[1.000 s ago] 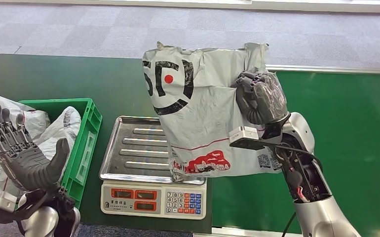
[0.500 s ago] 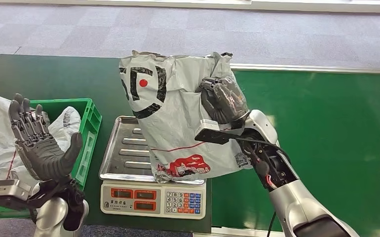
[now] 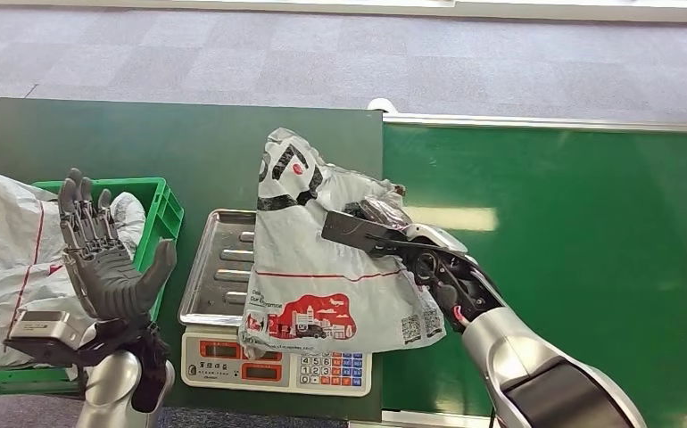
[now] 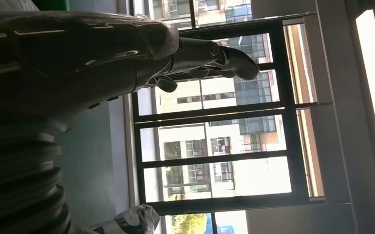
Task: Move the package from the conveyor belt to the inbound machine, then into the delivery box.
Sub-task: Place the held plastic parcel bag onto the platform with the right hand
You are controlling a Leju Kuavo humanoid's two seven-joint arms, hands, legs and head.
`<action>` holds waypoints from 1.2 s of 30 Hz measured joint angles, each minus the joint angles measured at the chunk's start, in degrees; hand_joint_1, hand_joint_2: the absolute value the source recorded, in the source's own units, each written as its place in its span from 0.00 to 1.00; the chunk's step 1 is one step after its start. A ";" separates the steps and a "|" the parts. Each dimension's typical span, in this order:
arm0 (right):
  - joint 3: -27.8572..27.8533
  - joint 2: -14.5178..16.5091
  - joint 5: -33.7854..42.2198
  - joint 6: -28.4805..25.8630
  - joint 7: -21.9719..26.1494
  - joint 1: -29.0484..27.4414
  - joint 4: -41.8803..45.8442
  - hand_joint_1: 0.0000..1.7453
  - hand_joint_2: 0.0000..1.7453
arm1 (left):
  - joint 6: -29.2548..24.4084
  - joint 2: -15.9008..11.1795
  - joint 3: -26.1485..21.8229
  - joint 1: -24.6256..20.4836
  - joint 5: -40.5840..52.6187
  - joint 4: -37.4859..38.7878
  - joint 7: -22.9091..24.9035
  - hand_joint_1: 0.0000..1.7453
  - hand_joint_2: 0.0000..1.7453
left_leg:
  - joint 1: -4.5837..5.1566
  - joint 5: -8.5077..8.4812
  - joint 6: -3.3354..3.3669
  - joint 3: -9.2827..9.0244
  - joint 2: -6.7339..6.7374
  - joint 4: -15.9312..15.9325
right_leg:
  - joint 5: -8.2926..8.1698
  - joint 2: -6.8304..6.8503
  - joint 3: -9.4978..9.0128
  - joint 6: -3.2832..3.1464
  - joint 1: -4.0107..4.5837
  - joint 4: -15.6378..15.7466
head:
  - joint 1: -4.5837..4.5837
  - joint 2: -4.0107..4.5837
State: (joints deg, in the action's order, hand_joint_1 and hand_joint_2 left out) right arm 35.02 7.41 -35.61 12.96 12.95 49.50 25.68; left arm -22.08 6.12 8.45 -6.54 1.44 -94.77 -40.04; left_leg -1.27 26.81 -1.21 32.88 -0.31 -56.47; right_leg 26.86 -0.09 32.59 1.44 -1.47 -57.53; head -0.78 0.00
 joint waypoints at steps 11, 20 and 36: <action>0.29 1.23 5.34 5.31 5.33 0.97 -3.26 1.00 1.00 | 0.09 0.16 0.56 -1.17 0.00 2.17 0.00 0.00 1.00 | 0.00 0.00 0.00 -0.05 0.06 0.00 | 0.00 -0.05 -0.02 0.00 0.00 0.00 | 0.00 0.00; -1.92 1.42 15.35 3.98 16.09 -1.54 -0.23 0.04 1.00 | 0.05 0.34 0.44 -1.28 0.00 2.27 0.00 0.00 1.00 | 0.00 0.00 0.00 -0.03 0.04 0.00 | 0.00 -0.05 -0.01 0.00 0.00 0.00 | 0.01 0.00; -2.06 -0.05 23.38 5.99 20.99 -7.30 11.48 0.00 1.00 | 0.90 0.43 0.16 -1.26 -0.09 2.27 0.00 0.00 1.00 | 0.00 0.00 0.00 -0.02 0.02 0.00 | 0.00 -0.05 -0.01 0.00 0.00 0.00 | 0.00 0.00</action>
State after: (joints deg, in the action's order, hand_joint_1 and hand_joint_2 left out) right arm 32.95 7.36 -12.23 18.95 33.94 42.20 37.16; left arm -21.18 6.55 8.61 -7.80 1.36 -92.50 -40.04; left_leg -1.27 26.81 -1.21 32.86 -0.28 -56.47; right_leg 26.86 -0.14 32.58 1.43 -1.47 -57.53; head -0.78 0.00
